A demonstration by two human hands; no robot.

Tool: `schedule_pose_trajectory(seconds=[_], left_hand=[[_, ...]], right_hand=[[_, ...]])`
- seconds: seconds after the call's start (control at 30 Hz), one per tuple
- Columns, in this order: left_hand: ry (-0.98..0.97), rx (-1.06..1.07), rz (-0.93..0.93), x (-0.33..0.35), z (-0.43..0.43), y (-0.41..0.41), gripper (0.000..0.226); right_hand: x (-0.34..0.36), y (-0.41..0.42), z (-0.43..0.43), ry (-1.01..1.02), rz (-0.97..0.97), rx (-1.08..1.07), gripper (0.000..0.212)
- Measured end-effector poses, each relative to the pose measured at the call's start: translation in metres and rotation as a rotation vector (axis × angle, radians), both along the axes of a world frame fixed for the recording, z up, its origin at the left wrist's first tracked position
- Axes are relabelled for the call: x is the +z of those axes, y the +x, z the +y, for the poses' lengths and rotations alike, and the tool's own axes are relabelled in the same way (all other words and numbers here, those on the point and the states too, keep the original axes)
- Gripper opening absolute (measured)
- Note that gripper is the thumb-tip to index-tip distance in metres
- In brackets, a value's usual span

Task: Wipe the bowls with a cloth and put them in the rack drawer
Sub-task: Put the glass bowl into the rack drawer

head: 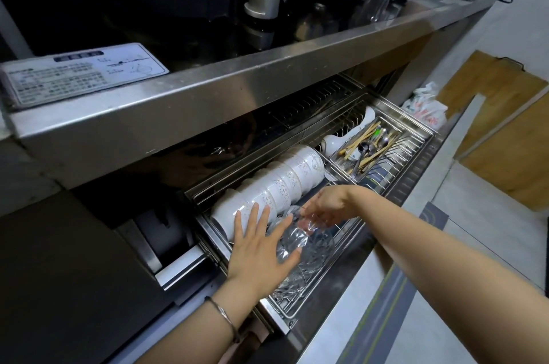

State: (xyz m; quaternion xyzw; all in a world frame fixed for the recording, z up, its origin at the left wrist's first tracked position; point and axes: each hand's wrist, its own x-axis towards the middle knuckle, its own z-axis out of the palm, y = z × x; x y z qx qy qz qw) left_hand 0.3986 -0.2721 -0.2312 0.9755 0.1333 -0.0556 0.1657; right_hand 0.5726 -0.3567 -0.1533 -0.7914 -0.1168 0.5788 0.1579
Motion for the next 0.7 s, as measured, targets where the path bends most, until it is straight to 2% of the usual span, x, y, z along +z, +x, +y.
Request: schedule_pose_trajectory(seconds=[0.1,0.2,0.33,0.43,0.57,0.7], left_hand=[[0.001,-0.014,0.016,0.005,0.0,-0.001,0.08],[-0.039,0.023,-0.006,0.017,-0.002,-0.006,0.072],[-0.109,0.056,-0.124,0.054,0.0,-0.021,0.061],[-0.067,0.069,-0.299,0.097,0.004,-0.034,0.057],[-0.082,0.113,-0.646,0.171,0.012,-0.061,0.067],[0.054,0.102,-0.845,0.229,0.036,-0.11,0.051]], right_hand=[[0.011,-0.004,-0.006,0.068,-0.203,-0.077,0.017],[0.02,-0.004,-0.021,0.194,-0.463,-0.14,0.02],[0.052,-0.025,-0.038,0.363,-0.62,-0.106,0.023],[0.085,-0.057,-0.046,0.466,-0.753,-0.029,0.031],[0.114,-0.112,-0.051,0.538,-1.106,-0.038,0.034],[0.144,-0.17,-0.031,0.698,-1.188,0.055,0.038]])
